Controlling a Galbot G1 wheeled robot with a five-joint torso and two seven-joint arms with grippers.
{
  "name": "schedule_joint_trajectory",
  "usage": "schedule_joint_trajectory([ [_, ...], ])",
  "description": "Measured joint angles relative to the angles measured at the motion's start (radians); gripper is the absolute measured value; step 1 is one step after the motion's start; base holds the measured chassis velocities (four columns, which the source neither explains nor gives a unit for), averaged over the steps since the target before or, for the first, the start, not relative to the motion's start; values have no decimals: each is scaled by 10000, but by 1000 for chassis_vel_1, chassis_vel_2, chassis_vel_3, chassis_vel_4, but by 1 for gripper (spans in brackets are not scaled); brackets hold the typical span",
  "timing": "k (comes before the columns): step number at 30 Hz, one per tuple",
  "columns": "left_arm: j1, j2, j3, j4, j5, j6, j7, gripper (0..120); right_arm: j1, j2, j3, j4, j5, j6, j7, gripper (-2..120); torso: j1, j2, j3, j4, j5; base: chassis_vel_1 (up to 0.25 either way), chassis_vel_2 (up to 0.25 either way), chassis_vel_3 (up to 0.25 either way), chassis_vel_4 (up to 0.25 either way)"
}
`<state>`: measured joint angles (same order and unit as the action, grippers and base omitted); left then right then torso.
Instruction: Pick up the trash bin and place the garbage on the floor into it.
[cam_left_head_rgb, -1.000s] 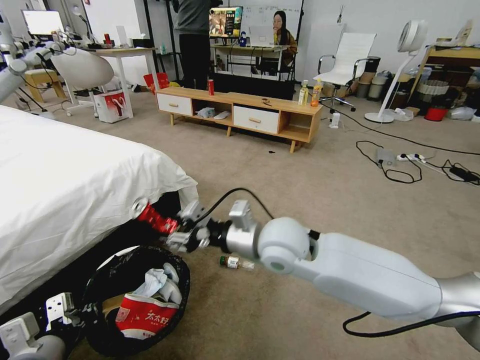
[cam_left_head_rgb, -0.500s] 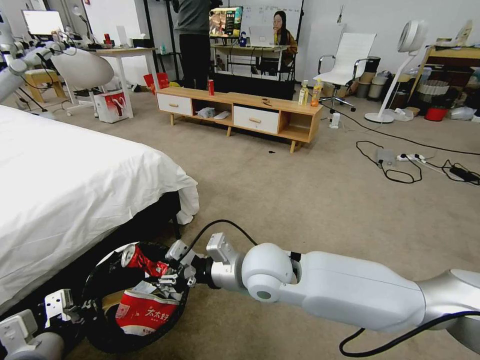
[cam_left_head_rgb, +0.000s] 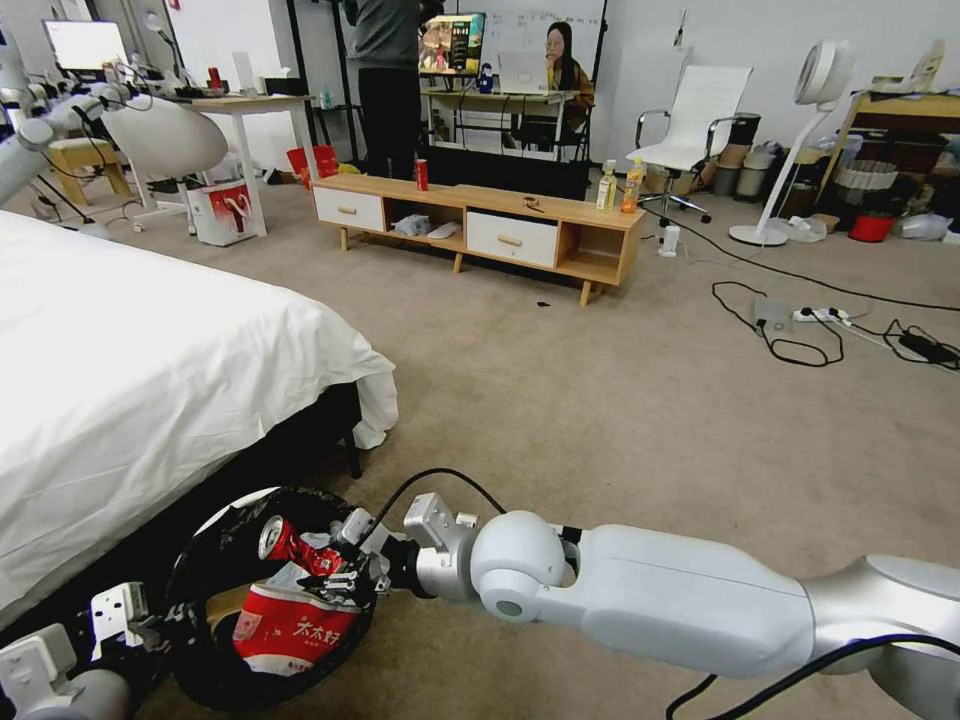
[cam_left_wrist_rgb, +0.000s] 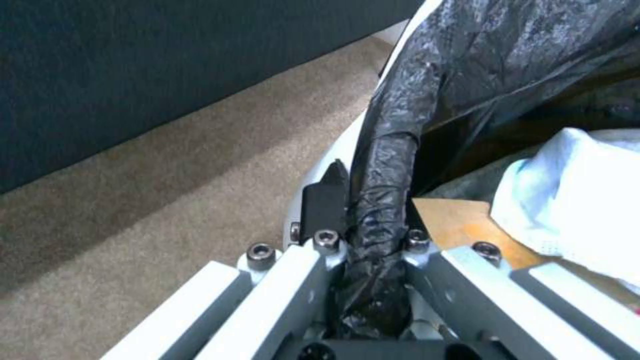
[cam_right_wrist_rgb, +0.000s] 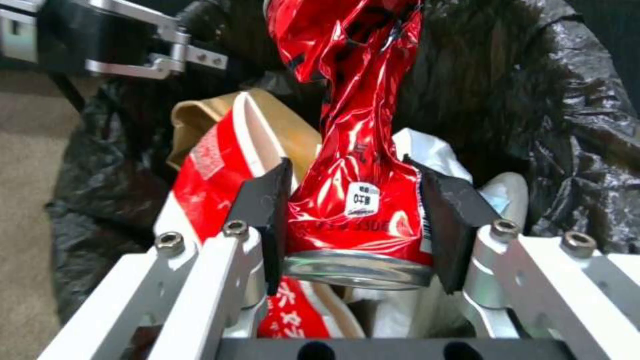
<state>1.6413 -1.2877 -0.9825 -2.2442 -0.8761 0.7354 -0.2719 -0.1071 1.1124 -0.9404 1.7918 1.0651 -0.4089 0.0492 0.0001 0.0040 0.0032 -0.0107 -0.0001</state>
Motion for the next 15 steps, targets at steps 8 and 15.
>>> schedule_joint_trajectory([
  [8, 23, -55, 23, -4, 18, 0, 15, 1, -84, 259, -23, -399, -130, 69, -44, 40, 0, 1, 0, 0, 0, 0, 0, 0, 0],
  [15, 42, -72, 24, 29, 56, 0, 49, 1, -160, 162, -15, -354, -192, 68, 20, 42, 0, 0, 0, -2, 0, 0, 0, 0, 0],
])
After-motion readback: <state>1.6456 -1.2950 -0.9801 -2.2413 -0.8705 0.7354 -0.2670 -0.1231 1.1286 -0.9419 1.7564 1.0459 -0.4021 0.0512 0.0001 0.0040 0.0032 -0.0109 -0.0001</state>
